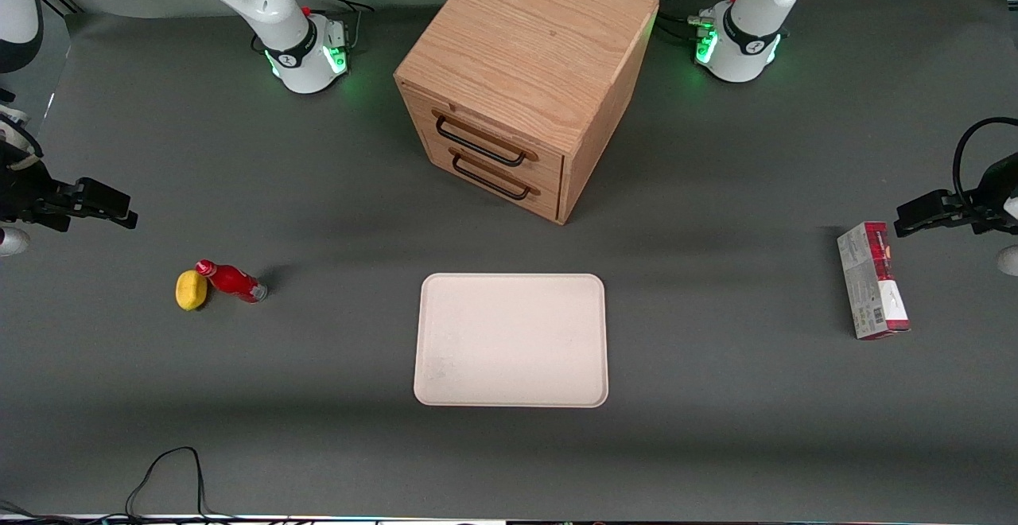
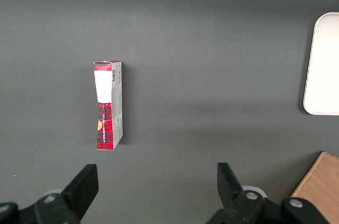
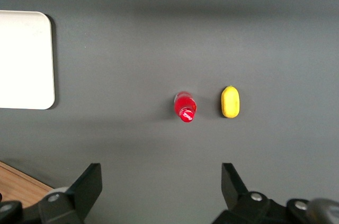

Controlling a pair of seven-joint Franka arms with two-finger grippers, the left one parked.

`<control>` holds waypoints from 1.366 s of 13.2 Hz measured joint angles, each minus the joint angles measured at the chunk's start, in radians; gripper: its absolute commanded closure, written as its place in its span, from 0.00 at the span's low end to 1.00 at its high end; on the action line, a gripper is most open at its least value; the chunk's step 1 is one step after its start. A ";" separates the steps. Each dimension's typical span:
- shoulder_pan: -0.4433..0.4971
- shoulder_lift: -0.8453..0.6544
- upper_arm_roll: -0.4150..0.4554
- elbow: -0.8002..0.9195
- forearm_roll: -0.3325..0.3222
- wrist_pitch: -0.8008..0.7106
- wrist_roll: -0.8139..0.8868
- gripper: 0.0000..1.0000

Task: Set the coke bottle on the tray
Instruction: 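Start moving the right gripper toward the red Coca-Cola bottle, then lower the open right gripper over the red bottle's cap end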

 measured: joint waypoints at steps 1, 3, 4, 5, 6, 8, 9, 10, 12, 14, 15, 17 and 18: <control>0.000 0.000 0.000 0.000 0.000 0.000 0.000 0.00; 0.000 0.000 0.000 0.000 0.000 0.000 0.000 0.00; 0.000 0.000 0.000 0.000 0.000 0.000 0.000 0.00; 0.000 0.000 0.000 0.000 -0.001 0.000 0.000 0.00; 0.000 0.000 0.000 0.000 -0.005 -0.002 -0.002 0.00; 0.000 -0.002 -0.006 -0.008 -0.023 -0.006 -0.017 0.00; 0.000 -0.011 -0.017 -0.024 -0.028 -0.006 -0.026 0.00; 0.000 -0.035 -0.031 -0.058 -0.030 -0.004 -0.043 0.00; 0.000 -0.111 -0.050 -0.159 -0.030 0.019 -0.100 0.00; 0.000 -0.183 -0.066 -0.252 -0.030 0.040 -0.132 0.00; 0.000 -0.204 -0.069 -0.280 -0.030 0.048 -0.144 0.00; 0.000 -0.214 -0.069 -0.320 -0.030 0.089 -0.156 0.00; 0.000 -0.212 -0.069 -0.356 -0.030 0.135 -0.158 0.00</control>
